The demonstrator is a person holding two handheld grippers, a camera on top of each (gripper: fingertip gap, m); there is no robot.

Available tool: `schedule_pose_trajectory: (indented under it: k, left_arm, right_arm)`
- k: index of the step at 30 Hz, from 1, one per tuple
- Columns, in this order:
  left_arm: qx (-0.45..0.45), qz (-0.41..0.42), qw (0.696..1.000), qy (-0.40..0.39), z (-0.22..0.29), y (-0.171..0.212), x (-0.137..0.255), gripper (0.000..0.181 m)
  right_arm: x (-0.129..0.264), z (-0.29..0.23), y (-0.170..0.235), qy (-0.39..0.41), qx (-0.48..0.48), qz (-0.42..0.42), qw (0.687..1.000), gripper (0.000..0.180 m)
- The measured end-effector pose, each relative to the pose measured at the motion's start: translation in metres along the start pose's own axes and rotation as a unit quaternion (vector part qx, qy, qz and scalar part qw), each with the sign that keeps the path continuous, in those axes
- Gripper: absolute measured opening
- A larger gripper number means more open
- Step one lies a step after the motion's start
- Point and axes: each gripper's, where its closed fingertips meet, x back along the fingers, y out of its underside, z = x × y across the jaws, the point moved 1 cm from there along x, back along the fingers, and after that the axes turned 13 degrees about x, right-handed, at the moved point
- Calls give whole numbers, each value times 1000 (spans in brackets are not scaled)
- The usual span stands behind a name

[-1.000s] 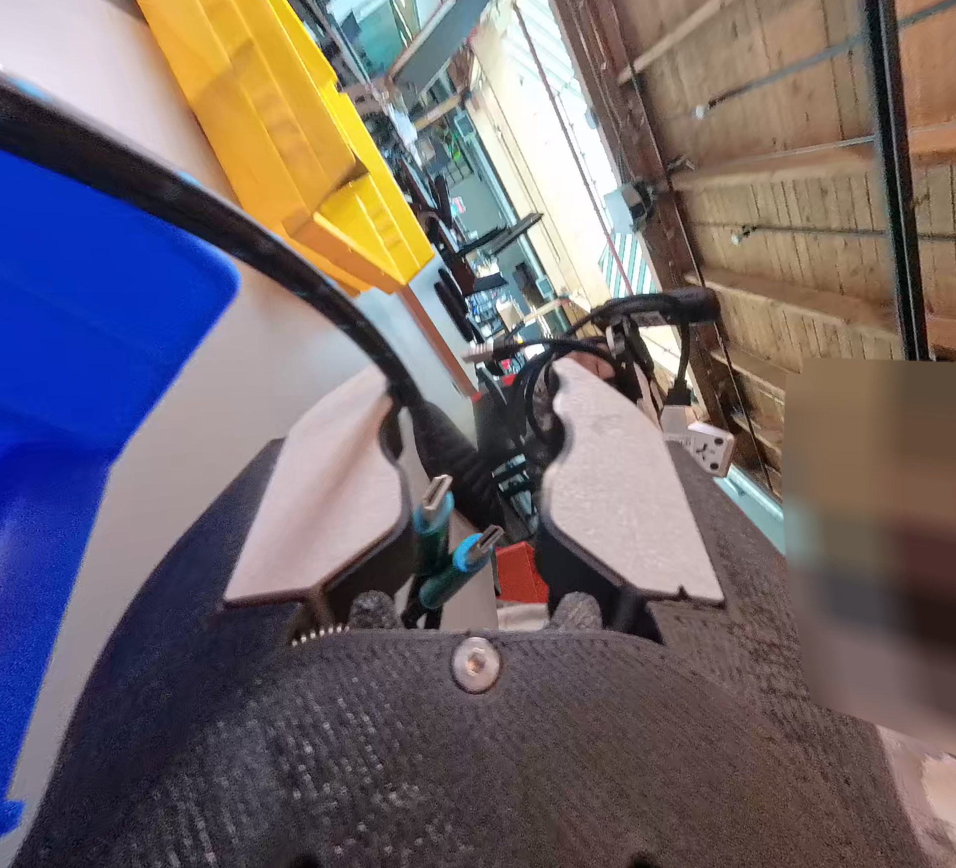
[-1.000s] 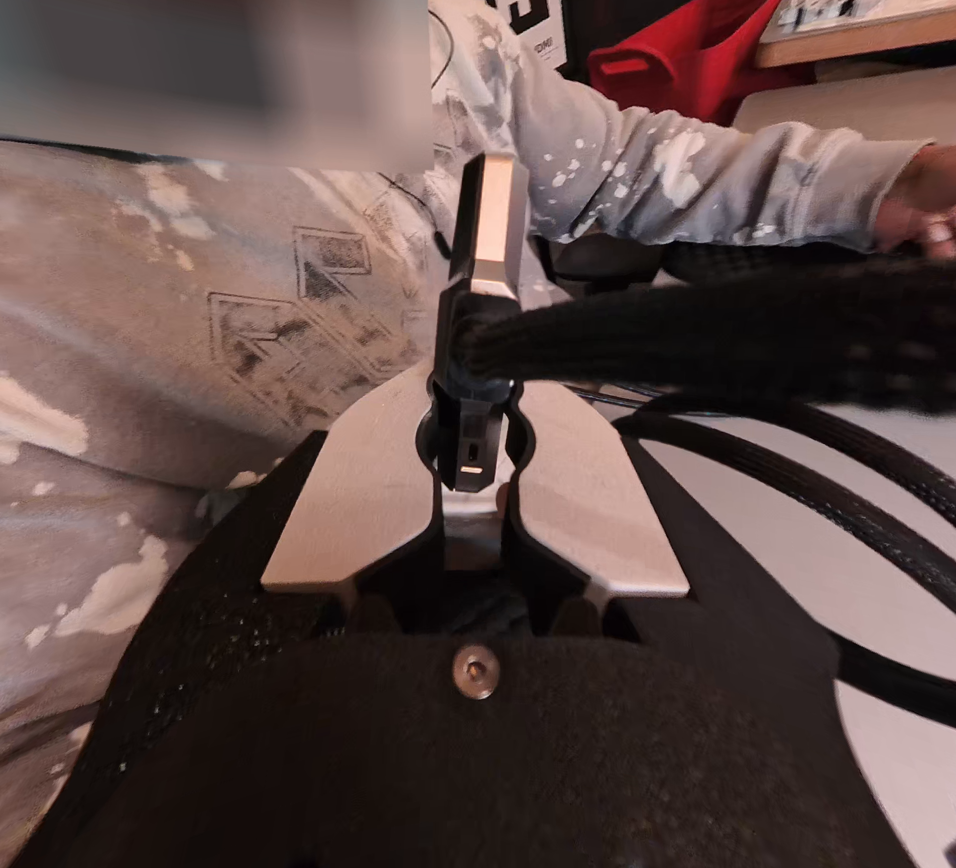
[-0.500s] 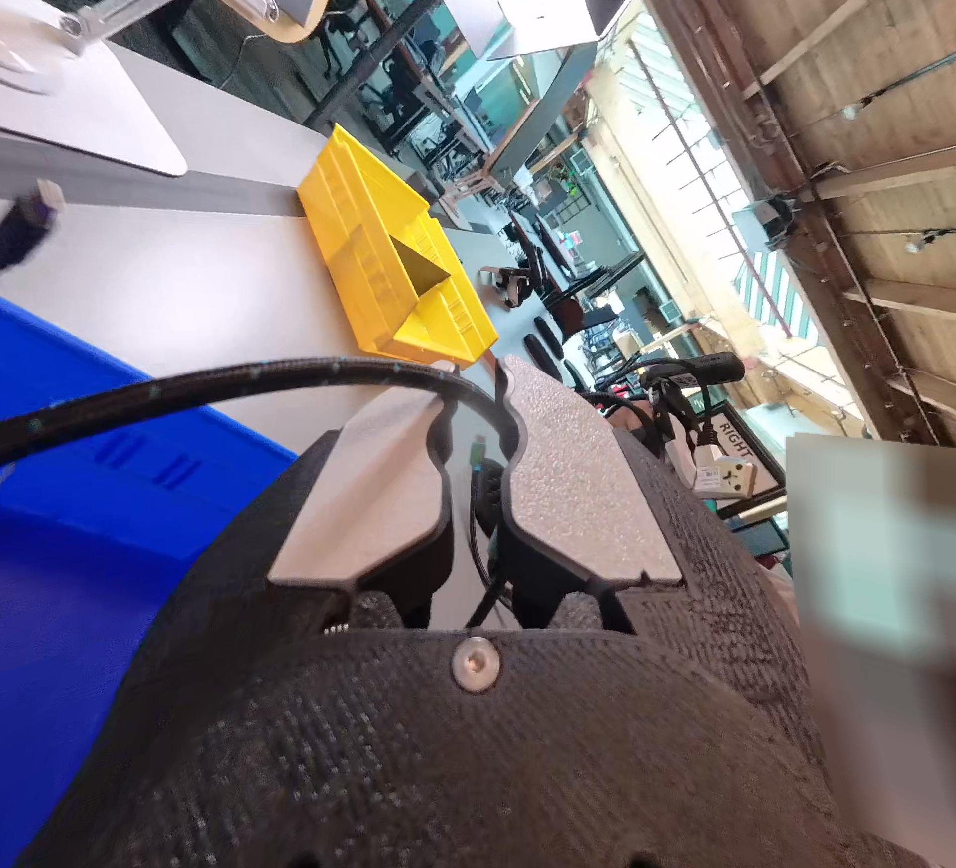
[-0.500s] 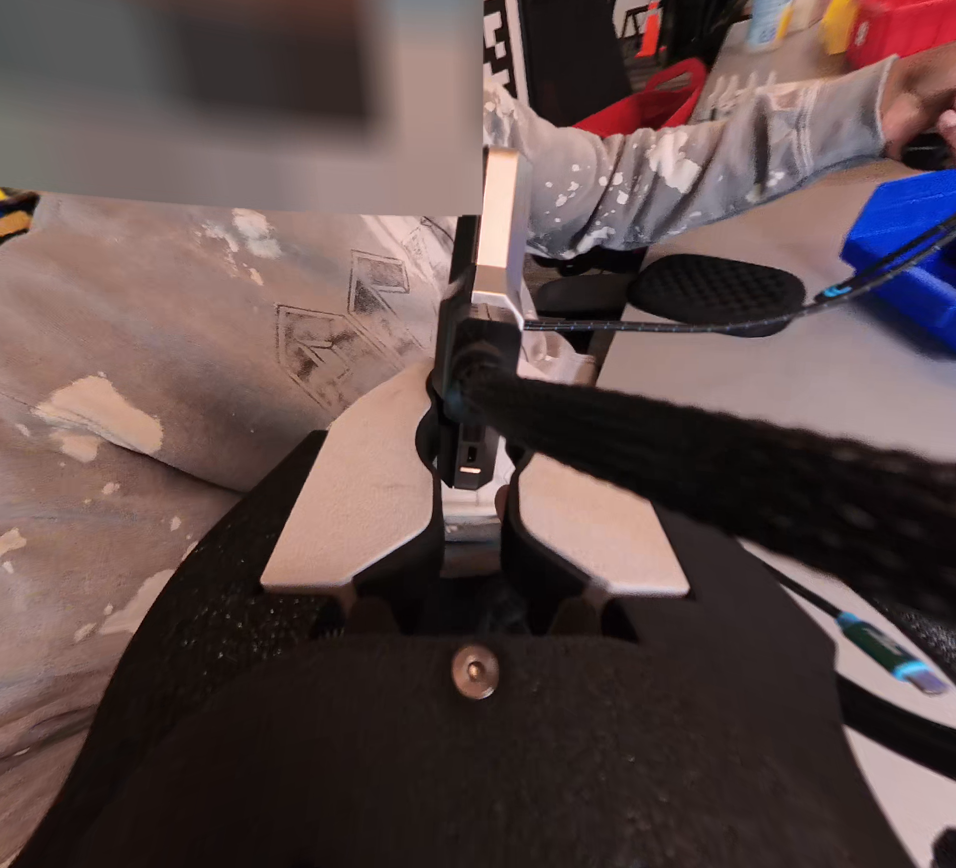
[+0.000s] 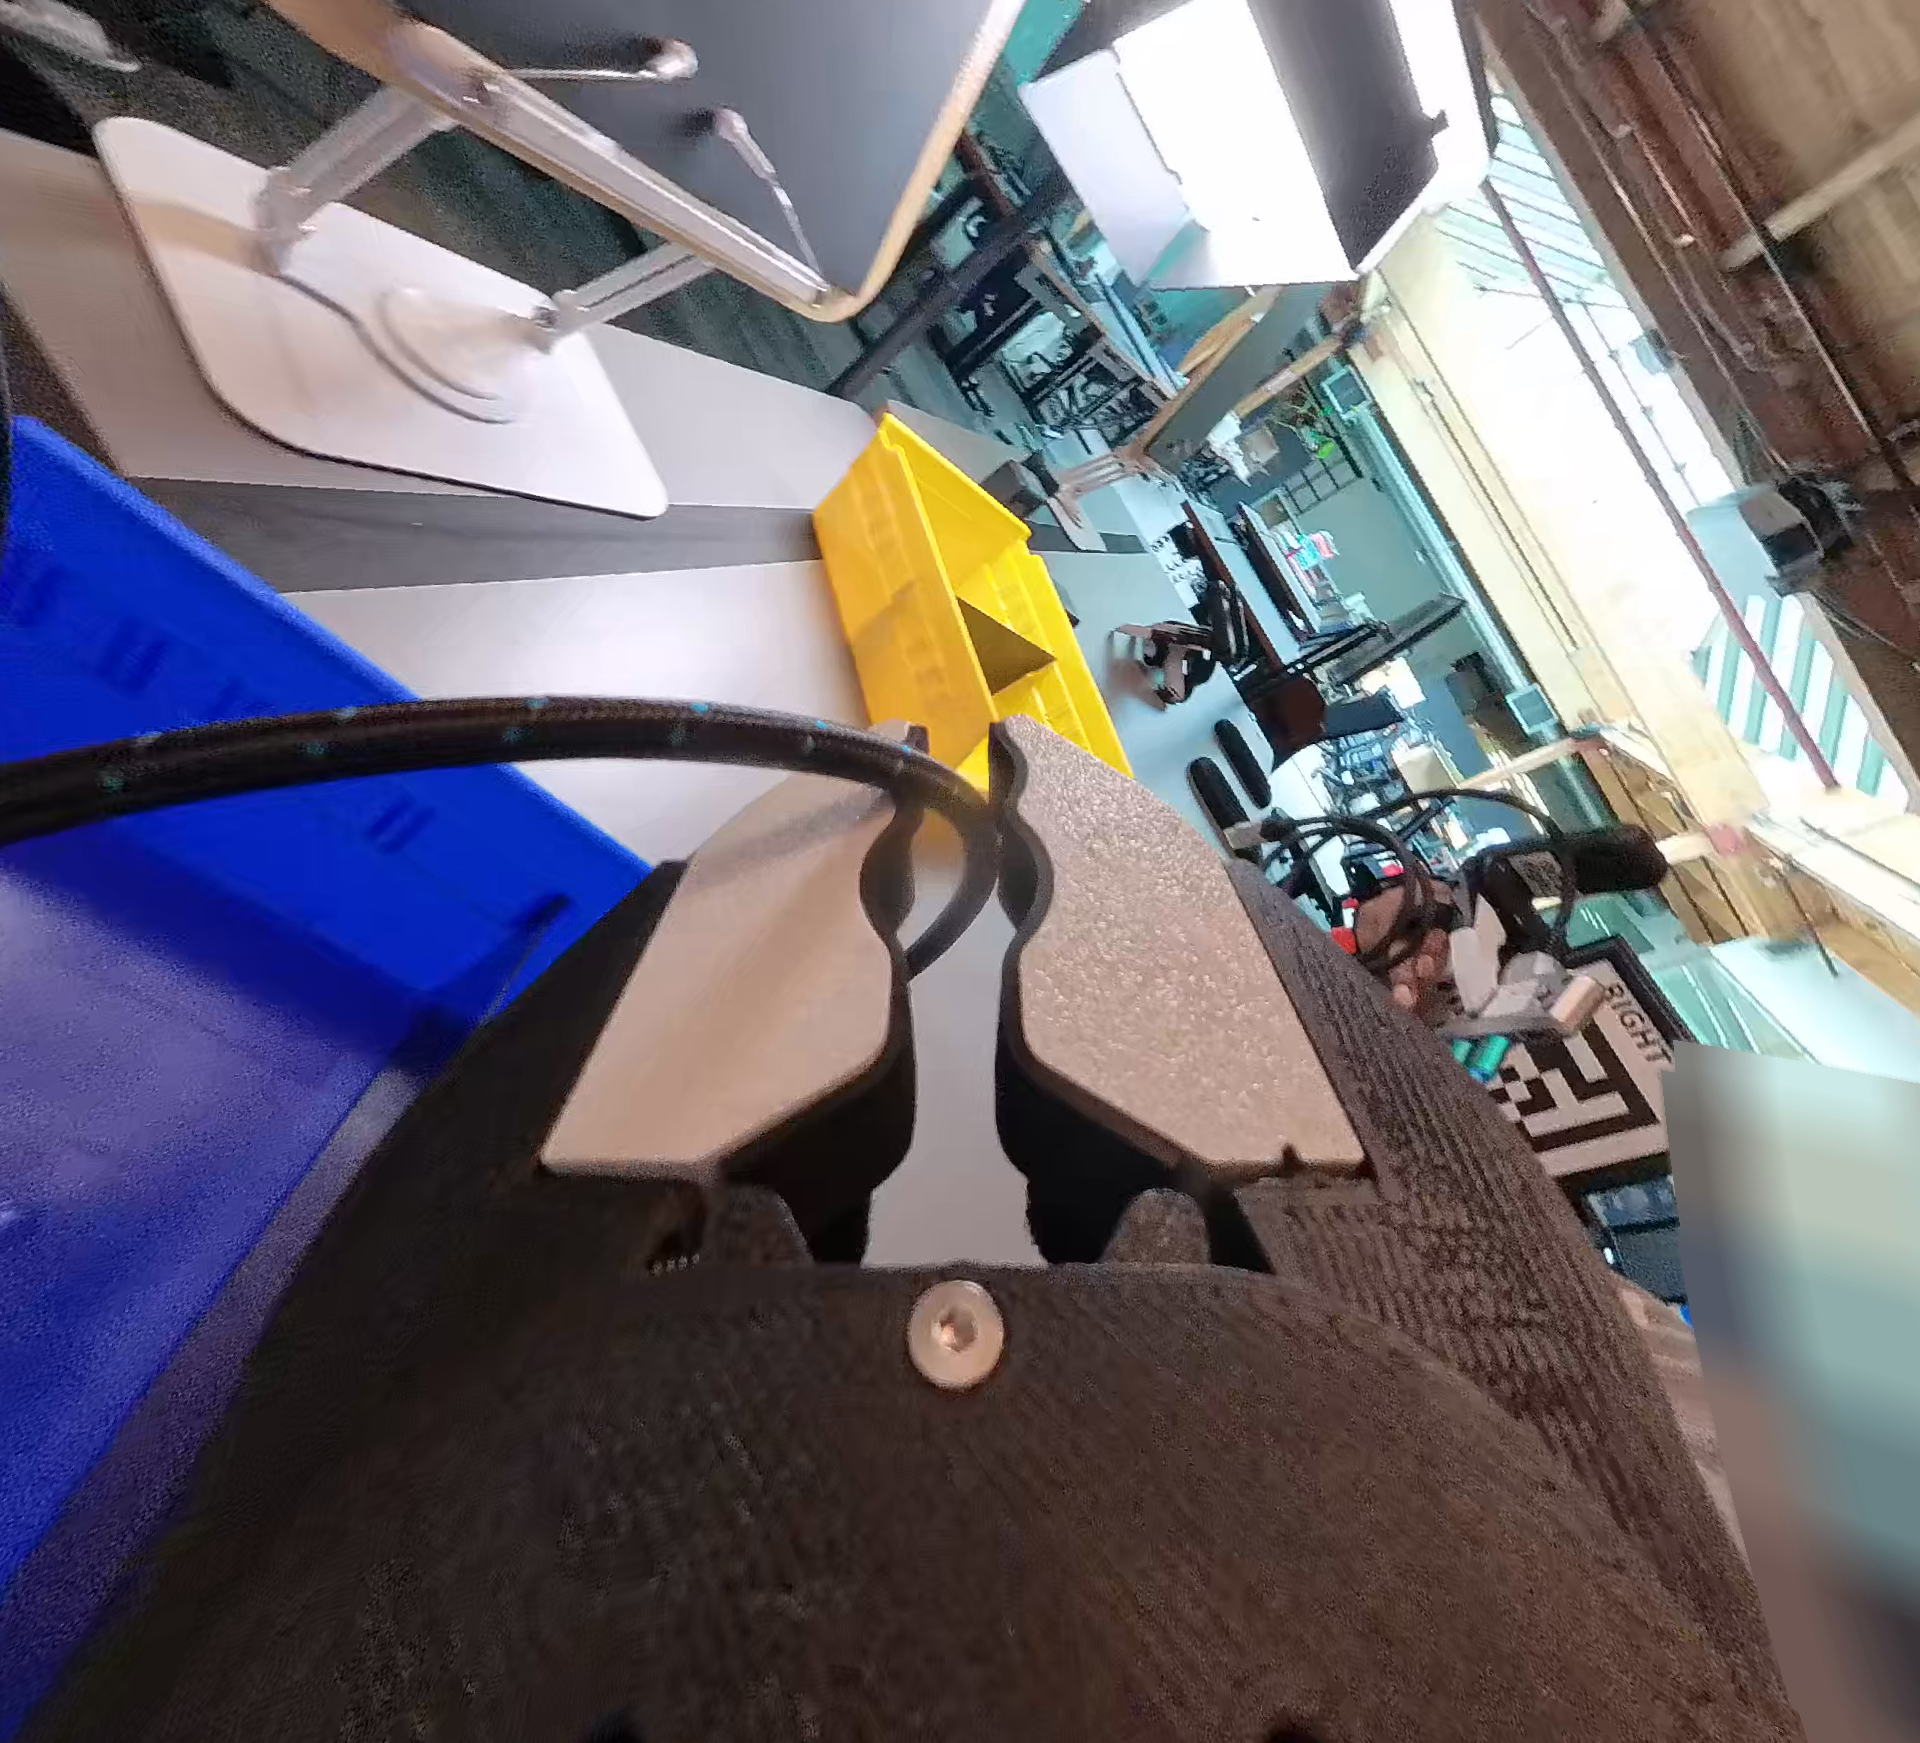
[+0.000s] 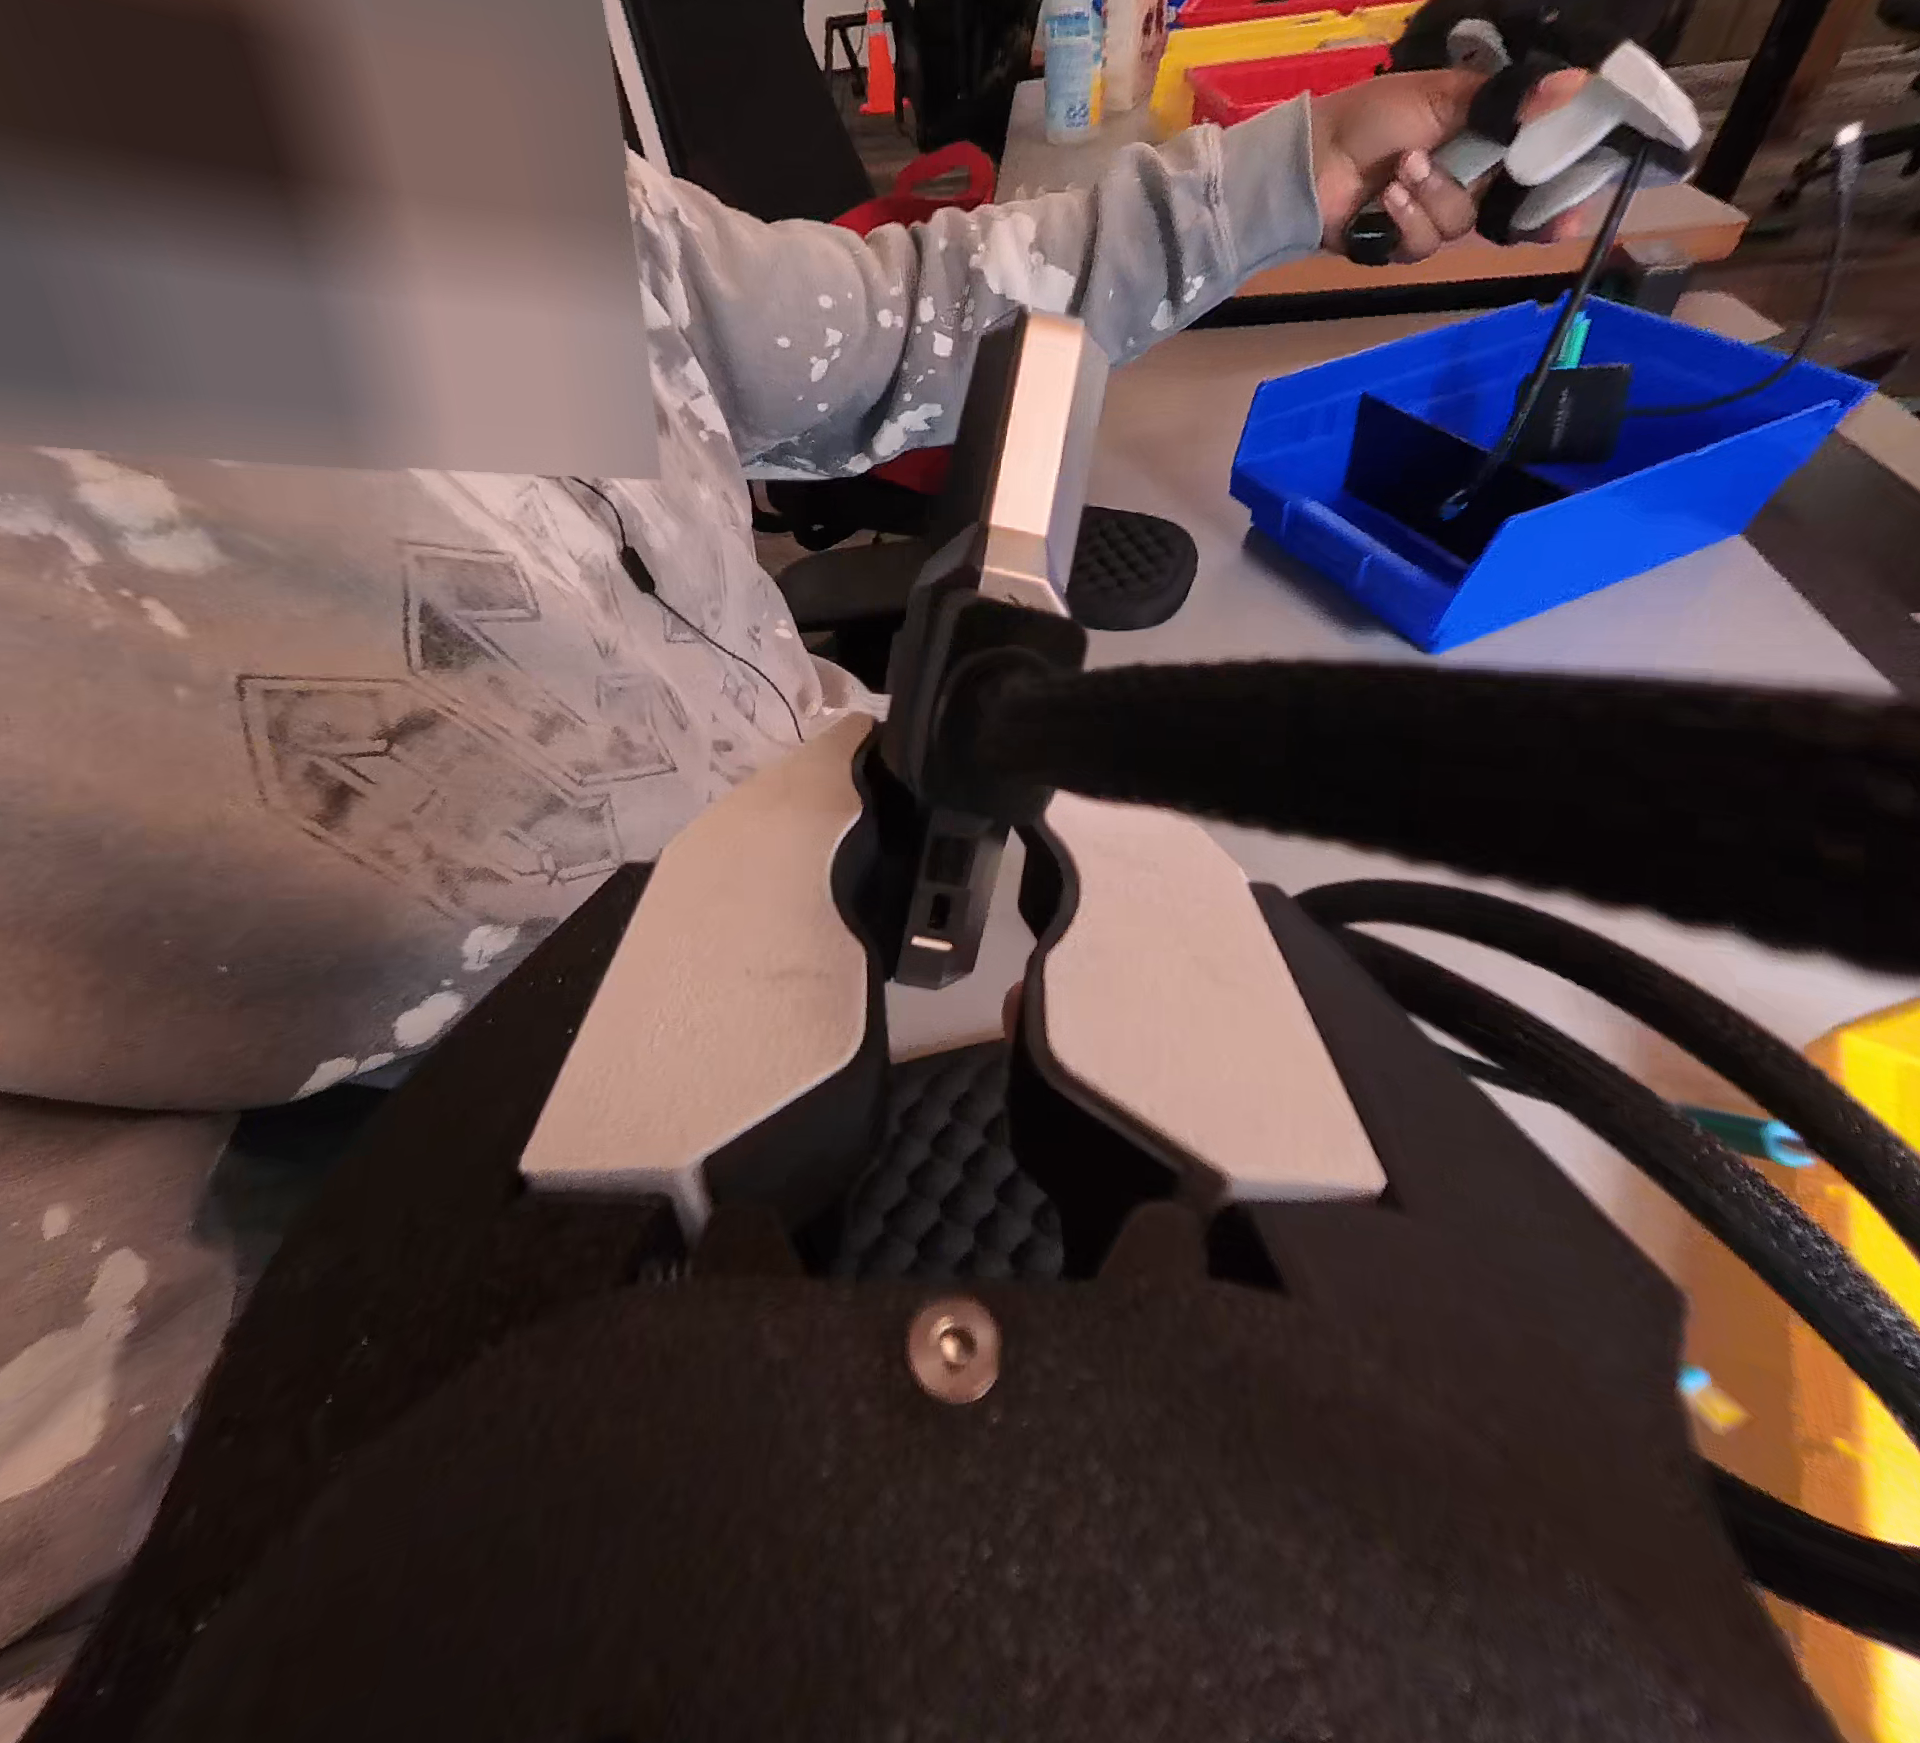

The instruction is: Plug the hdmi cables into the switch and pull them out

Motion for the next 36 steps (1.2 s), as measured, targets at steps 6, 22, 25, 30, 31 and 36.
schedule_pose_trajectory:
  k: [6, 22, 25, 30, 31, 36]
  left_arm:
    - [38, 2, 997, -66, -39, -29, 4, 15]
    - [167, 189, 968, 15, -68, -117, 40, 18]
    - [200, 259, 943, 56, -76, -133, 66, 16]
    - [218, 348, 908, 77, -84, -151, 89, 15]
    - [217, 368, 902, 71, -85, -156, 93, 14]
    - [173, 346, 922, 4, -91, -160, 74, 15]
  right_arm:
    - [-10, -5, -1, -10, 2, 7, 1000, 23]
    - [-29, -8, -6, -56, 4, 30, 998, 23]
    - [-25, -8, -10, -61, 3, 44, 997, 23]
    - [-25, -5, -15, -64, 0, 58, 996, 24]
    - [-26, -4, -15, -65, -1, 57, 996, 24]
    - [-34, -2, -13, -66, -3, 55, 996, 24]
